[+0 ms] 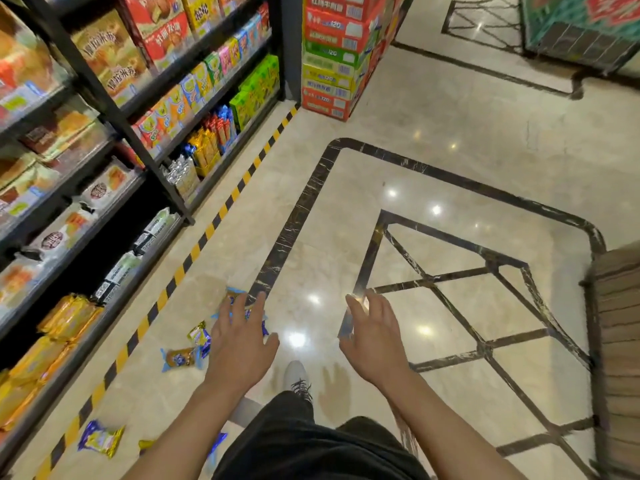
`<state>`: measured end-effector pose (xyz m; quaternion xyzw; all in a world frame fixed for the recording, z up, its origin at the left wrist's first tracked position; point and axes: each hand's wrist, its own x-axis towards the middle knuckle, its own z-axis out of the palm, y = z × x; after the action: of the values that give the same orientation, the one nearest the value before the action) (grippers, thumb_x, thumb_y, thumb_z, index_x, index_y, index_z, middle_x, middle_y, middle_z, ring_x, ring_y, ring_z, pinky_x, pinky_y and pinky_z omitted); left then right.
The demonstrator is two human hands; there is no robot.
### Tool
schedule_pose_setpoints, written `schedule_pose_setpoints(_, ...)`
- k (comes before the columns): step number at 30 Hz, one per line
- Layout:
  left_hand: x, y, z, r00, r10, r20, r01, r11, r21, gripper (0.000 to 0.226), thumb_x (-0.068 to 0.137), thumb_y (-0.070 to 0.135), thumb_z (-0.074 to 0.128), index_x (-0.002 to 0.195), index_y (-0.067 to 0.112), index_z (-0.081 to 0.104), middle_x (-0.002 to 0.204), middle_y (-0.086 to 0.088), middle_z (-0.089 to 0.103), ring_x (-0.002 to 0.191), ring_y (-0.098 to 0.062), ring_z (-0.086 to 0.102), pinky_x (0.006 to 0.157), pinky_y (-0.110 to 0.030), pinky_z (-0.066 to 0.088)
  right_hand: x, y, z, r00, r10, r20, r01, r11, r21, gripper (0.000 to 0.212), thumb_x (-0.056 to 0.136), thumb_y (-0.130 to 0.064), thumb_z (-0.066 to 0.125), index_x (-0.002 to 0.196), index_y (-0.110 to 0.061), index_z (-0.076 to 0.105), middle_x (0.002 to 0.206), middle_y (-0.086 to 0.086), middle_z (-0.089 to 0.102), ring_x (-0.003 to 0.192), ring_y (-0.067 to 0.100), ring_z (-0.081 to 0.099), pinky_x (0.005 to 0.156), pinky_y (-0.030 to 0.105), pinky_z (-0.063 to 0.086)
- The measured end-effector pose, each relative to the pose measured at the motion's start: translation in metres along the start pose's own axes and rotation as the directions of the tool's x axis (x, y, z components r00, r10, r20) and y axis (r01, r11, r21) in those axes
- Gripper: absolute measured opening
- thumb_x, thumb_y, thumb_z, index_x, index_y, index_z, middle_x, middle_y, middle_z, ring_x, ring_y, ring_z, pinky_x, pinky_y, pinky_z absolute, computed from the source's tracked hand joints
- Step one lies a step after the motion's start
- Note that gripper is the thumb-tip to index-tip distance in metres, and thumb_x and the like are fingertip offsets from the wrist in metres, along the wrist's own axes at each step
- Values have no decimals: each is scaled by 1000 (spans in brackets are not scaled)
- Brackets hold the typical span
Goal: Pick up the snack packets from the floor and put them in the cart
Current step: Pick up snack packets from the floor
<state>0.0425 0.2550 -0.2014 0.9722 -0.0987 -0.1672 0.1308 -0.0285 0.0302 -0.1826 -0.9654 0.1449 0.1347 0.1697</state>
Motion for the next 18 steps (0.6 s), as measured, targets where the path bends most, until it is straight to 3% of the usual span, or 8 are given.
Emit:
schedule_pose_setpoints(3,14,2,-5,1000,-24,20,24,1000,-10,76,94,46,49,158,30,12,164,-6,12,150,-30,0,118,-46,20,33,-5,-16,1000,-5,-24,6,1000,19,73,89,-38,57,153,-24,26,160,14,17,147,33,13,120,47,20)
schedule_pose_setpoints(10,35,3,-9,985,-169,24,170,983,-75,77,94,46,48,157,33,8,165,-3,8,150,-28,-1,117,-47,24,97,-23,-35,989,-145,38,146,989,-20,73,91,-40,54,154,-25,21,160,11,13,147,31,9,121,43,15)
schedule_pose_setpoints(15,41,2,-13,935,-355,-5,353,931,-92,78,92,48,52,158,32,14,162,-5,16,149,-31,9,118,-47,23,142,-33,-40,946,-289,150,306,946,-106,74,92,-44,50,155,-25,16,160,11,14,145,32,13,119,43,13)
schedule_pose_setpoints(18,41,8,-21,864,-501,-45,488,857,-164,78,92,48,53,158,33,13,162,-3,16,149,-30,9,116,-47,24,172,-38,-51,887,-420,190,445,889,-108,74,92,-45,51,155,-25,17,160,12,14,145,32,14,118,43,14)
